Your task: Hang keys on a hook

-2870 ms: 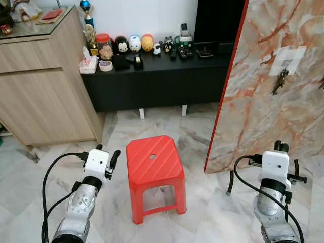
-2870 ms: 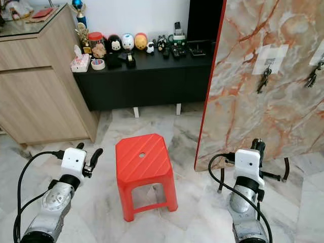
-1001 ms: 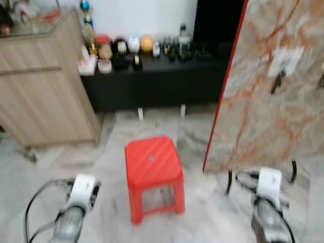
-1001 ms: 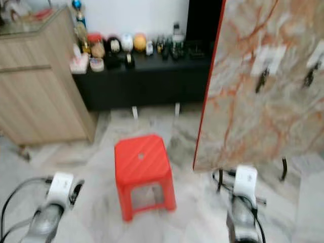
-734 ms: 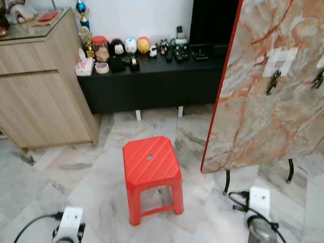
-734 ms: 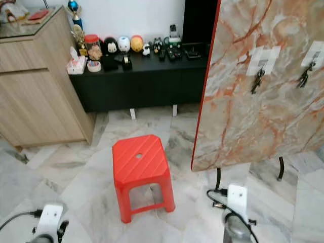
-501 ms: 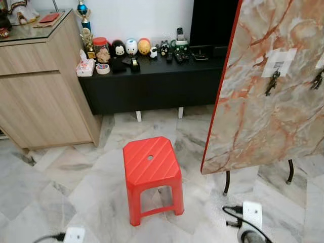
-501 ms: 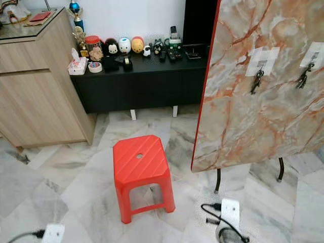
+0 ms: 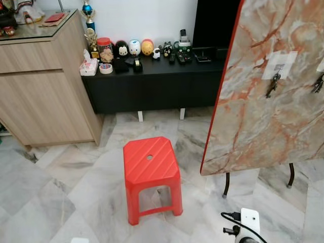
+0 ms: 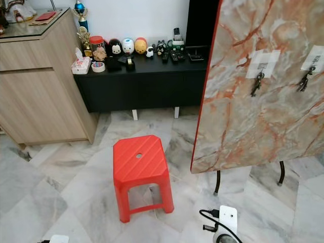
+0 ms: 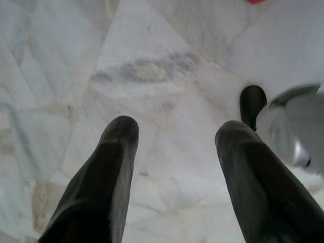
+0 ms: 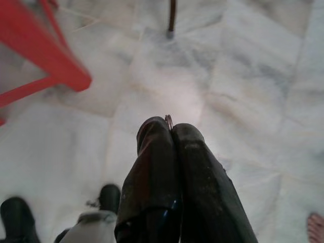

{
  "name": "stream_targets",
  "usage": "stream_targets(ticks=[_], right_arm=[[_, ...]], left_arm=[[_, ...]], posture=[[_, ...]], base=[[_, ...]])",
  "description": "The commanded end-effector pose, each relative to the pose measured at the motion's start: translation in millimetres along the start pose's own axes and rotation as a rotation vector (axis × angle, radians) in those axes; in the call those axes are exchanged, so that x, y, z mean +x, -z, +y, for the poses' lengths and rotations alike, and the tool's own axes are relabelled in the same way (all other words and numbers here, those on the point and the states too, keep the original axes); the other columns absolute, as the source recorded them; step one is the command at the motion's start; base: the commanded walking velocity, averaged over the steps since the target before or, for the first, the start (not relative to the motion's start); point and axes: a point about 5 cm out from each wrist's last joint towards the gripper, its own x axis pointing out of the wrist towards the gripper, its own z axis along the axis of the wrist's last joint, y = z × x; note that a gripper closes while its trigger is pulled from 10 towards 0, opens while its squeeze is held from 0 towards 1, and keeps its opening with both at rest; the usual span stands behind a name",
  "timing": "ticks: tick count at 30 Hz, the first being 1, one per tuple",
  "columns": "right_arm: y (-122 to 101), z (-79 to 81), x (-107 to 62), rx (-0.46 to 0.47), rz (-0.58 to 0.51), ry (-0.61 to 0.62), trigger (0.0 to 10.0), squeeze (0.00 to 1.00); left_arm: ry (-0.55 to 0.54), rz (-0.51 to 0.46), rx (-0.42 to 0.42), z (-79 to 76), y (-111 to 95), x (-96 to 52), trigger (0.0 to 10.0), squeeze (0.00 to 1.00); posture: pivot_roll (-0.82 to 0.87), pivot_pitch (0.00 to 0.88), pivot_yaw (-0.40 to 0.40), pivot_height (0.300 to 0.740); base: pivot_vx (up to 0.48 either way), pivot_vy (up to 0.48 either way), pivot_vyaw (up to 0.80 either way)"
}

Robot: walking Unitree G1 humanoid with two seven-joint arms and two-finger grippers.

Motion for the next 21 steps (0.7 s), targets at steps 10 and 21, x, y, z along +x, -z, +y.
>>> stream_targets(ticks=[10, 21], right_arm=[[-3.9, 0.1, 0.1, 0.060, -0.034, 0.027, 10.0, 0.00], [-7.5, -11.1, 0.6, 0.085, -0.042, 0.068, 10.0, 0.00]], left_arm=[[-0.028, 0.082, 0.016, 17.4, 25.0, -3.7, 10.0, 0.00], [-0.014, 0.094, 0.018, 15.2, 32.9, -5.8, 10.0, 0.00]], posture=[[0.06, 0.000, -0.029, 0.740], [0.04, 0.000, -0.031, 0.740]], base=[[0.000, -0.431, 0.00], [0.000, -0.432, 0.00]])
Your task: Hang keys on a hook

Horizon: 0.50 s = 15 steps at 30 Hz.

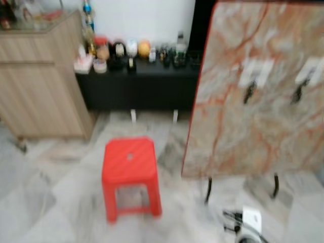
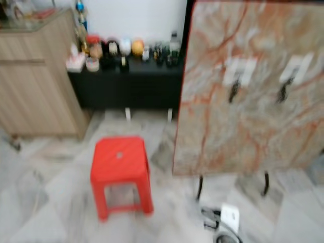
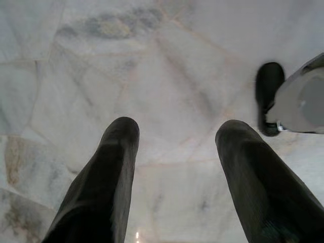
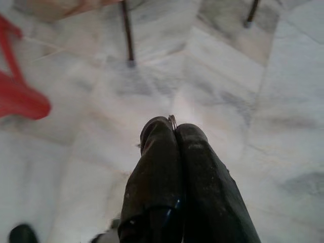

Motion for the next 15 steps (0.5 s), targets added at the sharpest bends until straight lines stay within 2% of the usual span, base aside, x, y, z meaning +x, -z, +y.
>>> stream_targets(ticks=[1, 8, 15], right_arm=[[-0.6, -16.3, 0.3, 0.030, -0.001, 0.052, 10.0, 0.00], [1.3, -24.8, 0.0, 0.081, 0.012, 0.074, 10.0, 0.00], [-1.0, -26.0, 0.7, 0.117, 0.017, 0.076, 10.0, 0.00]], left_arm=[[0.024, -0.001, 0.023, -7.1, 2.8, -1.0, 10.0, 0.00], [0.034, 0.022, 0.015, -11.9, 14.4, -3.6, 10.0, 0.00], [0.048, 0.046, 0.021, -18.4, 24.6, -6.3, 10.0, 0.00]], posture=[[0.04, 0.000, -0.031, 0.740], [0.03, 0.000, -0.033, 0.740], [0.02, 0.000, -0.036, 0.740]], base=[[0.000, -0.435, 0.00], [0.000, -0.432, 0.00], [0.000, -0.433, -0.68]])
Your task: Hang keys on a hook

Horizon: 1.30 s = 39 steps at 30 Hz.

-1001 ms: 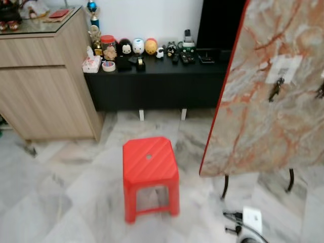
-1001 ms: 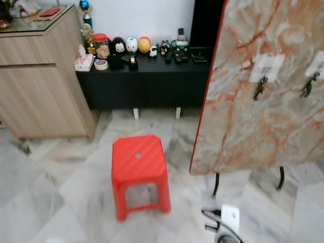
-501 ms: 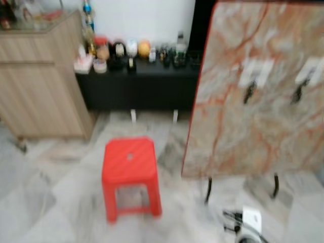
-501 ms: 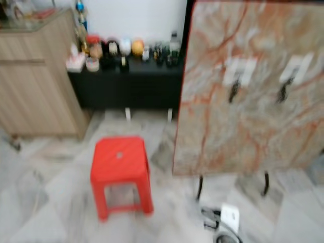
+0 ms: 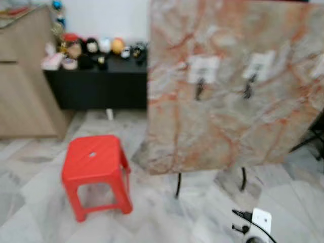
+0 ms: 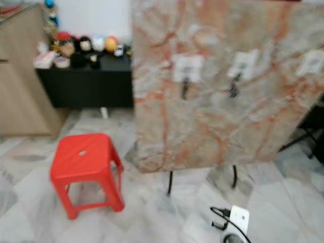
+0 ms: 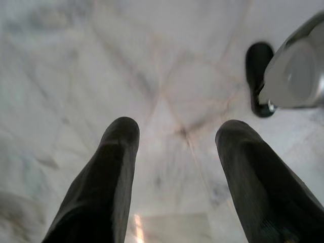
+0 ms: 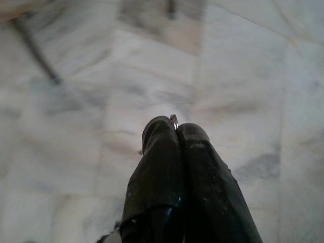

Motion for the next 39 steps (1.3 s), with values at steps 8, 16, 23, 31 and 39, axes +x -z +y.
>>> stream_targets(ticks=[8, 16, 23, 31, 39], right_arm=[[-3.3, -8.3, 1.0, 0.040, 0.010, 0.044, 10.0, 0.00], [-16.5, 14.5, 2.3, 0.100, -0.013, 0.008, 10.0, 0.00], [-16.6, 32.3, 1.2, 0.102, 0.007, -0.030, 10.0, 0.00], [-19.6, 42.1, 0.7, 0.097, 0.012, -0.048, 10.0, 0.00], [-26.1, 37.1, 2.2, 0.123, 0.019, -0.014, 10.0, 0.00]], left_arm=[[0.022, -0.035, 0.004, -9.8, -13.7, 1.4, 10.0, 0.00], [0.006, -0.062, 0.000, 2.4, -25.0, 3.5, 10.0, 0.00], [0.009, -0.073, 0.007, 10.7, -31.1, 4.6, 10.0, 0.00], [0.019, -0.102, 0.028, 13.4, -39.3, 5.1, 10.0, 0.00], [0.056, -0.098, 0.052, 7.7, -37.4, 4.8, 10.0, 0.00]], posture=[[0.00, 0.000, -0.031, 0.740], [0.01, 0.000, 0.001, 0.740], [0.01, 0.000, 0.057, 0.740], [-0.02, 0.000, 0.072, 0.740], [0.01, 0.000, 0.034, 0.740]], base=[[0.000, -0.429, -0.37], [0.000, -0.172, 0.00], [0.000, 0.000, 0.00], [0.000, 0.000, 0.00], [0.000, 0.000, 0.00]])
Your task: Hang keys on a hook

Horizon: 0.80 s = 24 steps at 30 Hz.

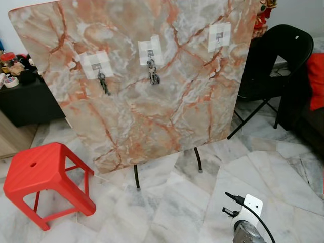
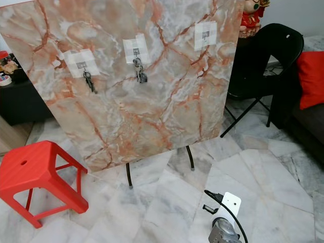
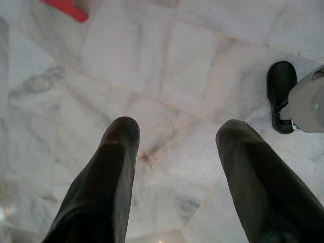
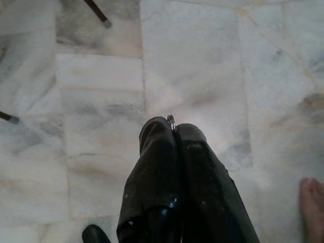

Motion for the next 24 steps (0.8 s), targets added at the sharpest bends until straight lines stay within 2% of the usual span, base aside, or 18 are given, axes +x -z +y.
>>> stream_targets(ticks=[1, 4, 13, 18, 24], right_arm=[[-3.5, 1.1, 0.5, -0.004, 0.009, 0.000, 10.0, 0.00], [-0.2, -1.4, 0.4, -0.006, 0.016, -0.004, 10.0, 0.00], [2.6, -4.5, 0.1, 0.001, 0.007, -0.008, 10.0, 0.00], [3.1, -3.4, 0.2, -0.045, 0.023, -0.025, 10.0, 0.00], [3.9, -2.9, -0.1, -0.009, 0.017, -0.003, 10.0, 0.00]], left_arm=[[0.001, 0.023, -0.012, 0.5, 7.6, -1.3, 10.0, 0.00], [0.004, 0.035, -0.009, 1.4, 13.7, -2.6, 10.0, 0.00], [0.011, 0.038, 0.000, -0.2, 13.0, -2.4, 10.0, 0.00], [0.018, 0.009, 0.005, 3.1, 3.7, -0.7, 10.0, 0.00], [0.019, 0.003, 0.019, 4.1, 1.7, -0.4, 10.0, 0.00]], posture=[[0.01, 0.000, 0.034, 0.740], [-0.01, 0.000, 0.035, 0.740], [-0.02, 0.000, 0.036, 0.740], [-0.04, 0.000, 0.045, 0.740], [-0.05, 0.000, 0.056, 0.740]], base=[[0.247, 0.000, 0.00], [0.266, 0.000, 0.00], [0.301, 0.000, 0.00], [0.313, 0.000, 0.00], [0.326, 0.000, 0.00]])
